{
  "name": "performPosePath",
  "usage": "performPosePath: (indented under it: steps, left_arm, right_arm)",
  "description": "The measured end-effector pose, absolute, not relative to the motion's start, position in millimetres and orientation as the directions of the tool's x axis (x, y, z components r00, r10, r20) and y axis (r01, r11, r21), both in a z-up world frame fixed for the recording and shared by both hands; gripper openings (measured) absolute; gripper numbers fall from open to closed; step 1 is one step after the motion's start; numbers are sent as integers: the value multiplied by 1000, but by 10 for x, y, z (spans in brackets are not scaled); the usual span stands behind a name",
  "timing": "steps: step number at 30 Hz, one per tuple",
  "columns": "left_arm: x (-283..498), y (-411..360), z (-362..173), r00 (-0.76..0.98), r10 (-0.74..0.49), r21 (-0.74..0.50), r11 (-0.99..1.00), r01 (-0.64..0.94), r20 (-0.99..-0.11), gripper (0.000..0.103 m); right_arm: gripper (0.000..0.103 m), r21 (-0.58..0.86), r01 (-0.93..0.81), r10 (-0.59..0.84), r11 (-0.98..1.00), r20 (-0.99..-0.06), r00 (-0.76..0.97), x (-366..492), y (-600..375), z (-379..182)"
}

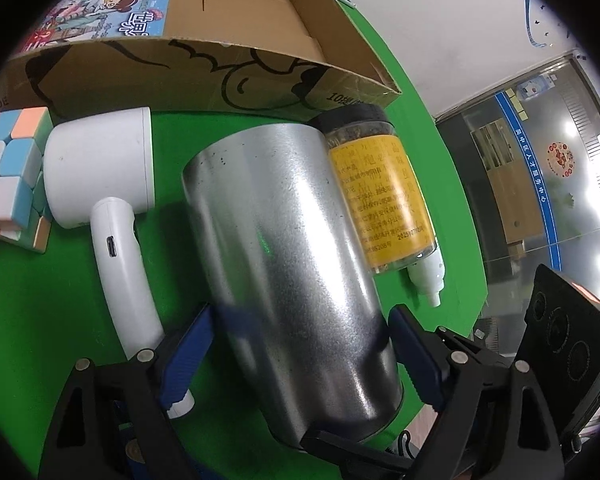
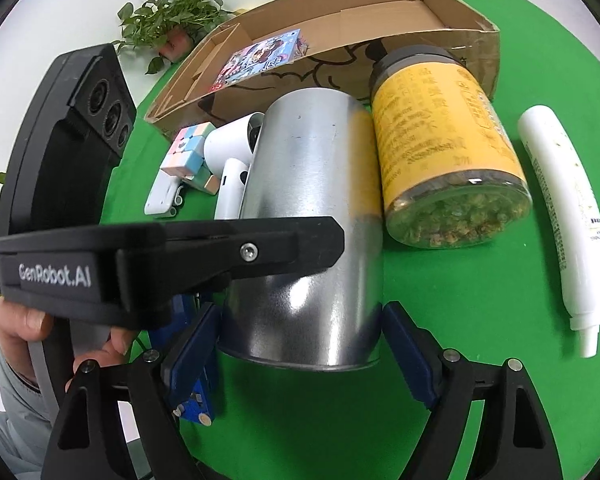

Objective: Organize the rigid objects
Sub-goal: 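Lift the silver can and lay it in the box beside the game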

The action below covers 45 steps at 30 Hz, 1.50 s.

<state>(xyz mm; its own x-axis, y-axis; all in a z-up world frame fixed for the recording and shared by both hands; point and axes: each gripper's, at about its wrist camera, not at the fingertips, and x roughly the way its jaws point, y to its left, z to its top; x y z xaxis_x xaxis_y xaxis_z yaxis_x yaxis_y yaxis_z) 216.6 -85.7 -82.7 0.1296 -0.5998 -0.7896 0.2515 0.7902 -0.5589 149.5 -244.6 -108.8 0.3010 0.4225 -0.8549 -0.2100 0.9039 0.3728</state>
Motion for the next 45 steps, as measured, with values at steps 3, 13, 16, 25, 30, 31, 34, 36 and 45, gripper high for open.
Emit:
performPosePath:
  steps: [3, 13, 16, 25, 30, 31, 34, 36, 45]
  left_arm:
    - [2145, -832, -787, 155, -592, -546, 797, 258, -791, 86]
    - [1992, -811, 44, 376, -548, -429, 830, 356, -747, 83]
    - [2031, -795, 314, 437, -542, -394, 833, 388, -718, 83]
    - [2291, -751, 853, 537, -543, -333, 833, 442, -645, 82]
    - [2471, -713, 1040, 567, -539, -304, 835, 459, -622, 82]
    - [2511, -714, 1063, 568, -539, -303, 835, 460, -622, 82]
    - [2720, -700, 1072, 564, -538, -313, 836, 451, -627, 82]
    - [2914, -701, 1052, 554, -533, -319, 840, 440, -640, 81]
    - [3743, -715, 635, 442, -532, -402, 843, 357, -722, 81]
  right_arm:
    - [82, 366, -211, 418, 906, -853, 312, 1503, -2402, -1080]
    - [81, 320, -293, 429, 901, -755, 495, 1446, -2294, -382]
    - [81, 292, -315, 425, 903, -713, 558, 1507, -2254, -106]
    - [81, 240, -346, 417, 907, -628, 657, 1805, -2166, 453]
    - [81, 210, -357, 408, 910, -603, 685, 2071, -2120, 639]
    - [81, 205, -357, 405, 911, -603, 688, 2139, -2107, 666]
    - [81, 206, -358, 405, 911, -614, 677, 2394, -2093, 676]
    - [81, 221, -356, 412, 908, -629, 660, 2607, -2094, 673]
    - [81, 280, -325, 419, 903, -741, 525, 3560, -2087, 349]
